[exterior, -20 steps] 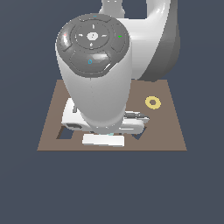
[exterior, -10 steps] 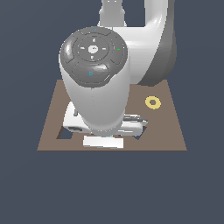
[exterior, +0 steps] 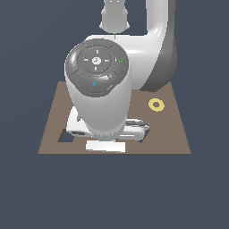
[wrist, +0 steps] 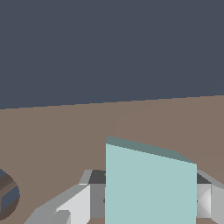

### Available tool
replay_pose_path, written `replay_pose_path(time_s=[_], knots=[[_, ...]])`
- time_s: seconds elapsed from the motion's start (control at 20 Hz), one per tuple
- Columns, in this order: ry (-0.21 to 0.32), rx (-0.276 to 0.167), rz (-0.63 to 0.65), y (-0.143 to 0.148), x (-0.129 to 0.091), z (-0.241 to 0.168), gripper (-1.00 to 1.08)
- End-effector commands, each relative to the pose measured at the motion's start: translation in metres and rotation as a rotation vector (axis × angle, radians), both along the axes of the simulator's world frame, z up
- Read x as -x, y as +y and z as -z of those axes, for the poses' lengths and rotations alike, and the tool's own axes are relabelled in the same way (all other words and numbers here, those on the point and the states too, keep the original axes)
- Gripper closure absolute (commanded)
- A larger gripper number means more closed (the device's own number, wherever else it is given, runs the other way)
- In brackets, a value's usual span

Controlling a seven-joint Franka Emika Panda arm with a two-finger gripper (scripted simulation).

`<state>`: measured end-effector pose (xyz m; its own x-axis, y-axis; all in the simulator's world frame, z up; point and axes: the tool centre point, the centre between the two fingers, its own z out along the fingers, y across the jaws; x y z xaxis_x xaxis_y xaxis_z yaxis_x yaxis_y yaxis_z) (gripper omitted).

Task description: Insert a designated object into the corresponding slot on a board.

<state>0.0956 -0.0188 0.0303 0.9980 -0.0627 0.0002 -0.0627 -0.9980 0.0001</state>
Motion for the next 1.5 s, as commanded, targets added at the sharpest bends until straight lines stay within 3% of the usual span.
replay_pose_path(time_s=[0.0, 0.8, 1.45], knots=[[0.000, 0.000, 0.000, 0.000, 0.000, 0.000, 1.08], [0.001, 0.000, 0.041, -0.003, -0.003, -0.003, 1.08], [0.001, -0.001, 0.332, -0.028, -0.018, -0.005, 1.08]])
